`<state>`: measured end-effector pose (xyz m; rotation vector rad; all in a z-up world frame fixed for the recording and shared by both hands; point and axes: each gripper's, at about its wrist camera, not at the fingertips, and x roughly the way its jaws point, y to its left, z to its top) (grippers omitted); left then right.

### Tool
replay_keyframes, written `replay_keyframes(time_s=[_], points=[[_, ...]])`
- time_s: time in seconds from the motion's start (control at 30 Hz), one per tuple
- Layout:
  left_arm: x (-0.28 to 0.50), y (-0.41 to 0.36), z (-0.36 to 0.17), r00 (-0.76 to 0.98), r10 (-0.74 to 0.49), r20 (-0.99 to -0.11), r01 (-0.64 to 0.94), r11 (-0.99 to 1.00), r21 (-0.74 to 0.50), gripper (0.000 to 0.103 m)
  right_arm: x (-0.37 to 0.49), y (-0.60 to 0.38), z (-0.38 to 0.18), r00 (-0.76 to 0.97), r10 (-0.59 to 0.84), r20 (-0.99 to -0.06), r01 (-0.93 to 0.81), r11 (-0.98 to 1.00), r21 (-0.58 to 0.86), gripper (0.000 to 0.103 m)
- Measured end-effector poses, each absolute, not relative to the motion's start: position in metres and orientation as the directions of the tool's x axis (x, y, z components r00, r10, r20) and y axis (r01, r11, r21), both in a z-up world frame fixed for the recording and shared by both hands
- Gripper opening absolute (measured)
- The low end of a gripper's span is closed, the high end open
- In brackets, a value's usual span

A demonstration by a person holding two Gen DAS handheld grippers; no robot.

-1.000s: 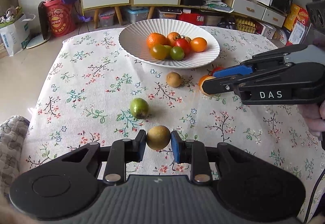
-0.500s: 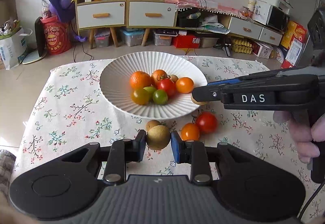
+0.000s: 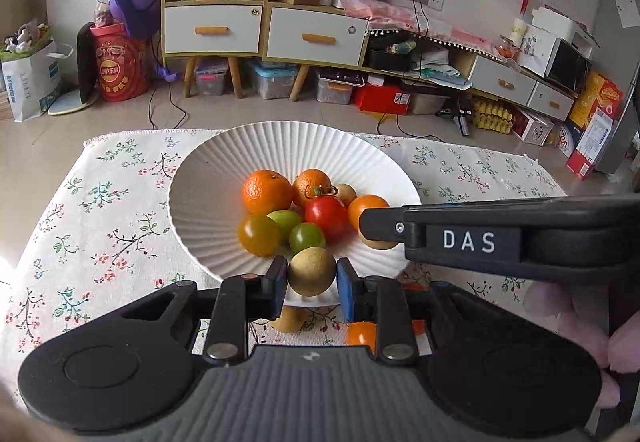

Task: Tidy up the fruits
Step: 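Carry the tan fruit and kiwi into the white plate and open both tools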

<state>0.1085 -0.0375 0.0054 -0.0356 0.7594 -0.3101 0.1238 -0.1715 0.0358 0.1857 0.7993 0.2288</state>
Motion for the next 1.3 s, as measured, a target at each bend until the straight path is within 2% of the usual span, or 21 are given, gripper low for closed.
replay_keyframes(time_s=[0.57,0.63,0.73,0.9,1.13,1.3], points=[[0.124,-0.047,-0.006,0.656,-0.314,-0.687,0.245,0.949,-0.200,0.024,0.128,-0.177,0.028,0.656,0.246,-0.713,-0.067,0.961,0.270,0.023],[0.123,-0.048,-0.005,0.657,-0.321,-0.682,0.246,0.947,-0.208,0.026,0.127,-0.177,0.030,0.660,0.250,-0.709,-0.066,0.958,0.278,0.026],[0.120,-0.050,-0.004,0.657,-0.330,-0.678,0.261,0.943,-0.207,0.038,0.126,-0.177,0.033,0.666,0.259,-0.699,-0.074,0.956,0.284,0.027],[0.114,-0.051,0.000,0.664,-0.318,-0.677,0.286,0.944,-0.163,0.049,0.123,-0.182,0.036,0.672,0.255,-0.695,-0.077,0.958,0.277,0.035],[0.108,-0.044,0.006,0.667,-0.306,-0.679,0.287,0.947,-0.145,0.065,0.114,-0.187,0.044,0.695,0.252,-0.673,-0.116,0.964,0.241,0.056],[0.099,-0.043,0.010,0.674,-0.300,-0.675,0.306,0.945,-0.114,0.080,0.103,-0.190,0.046,0.699,0.243,-0.673,-0.151,0.970,0.193,0.065]])
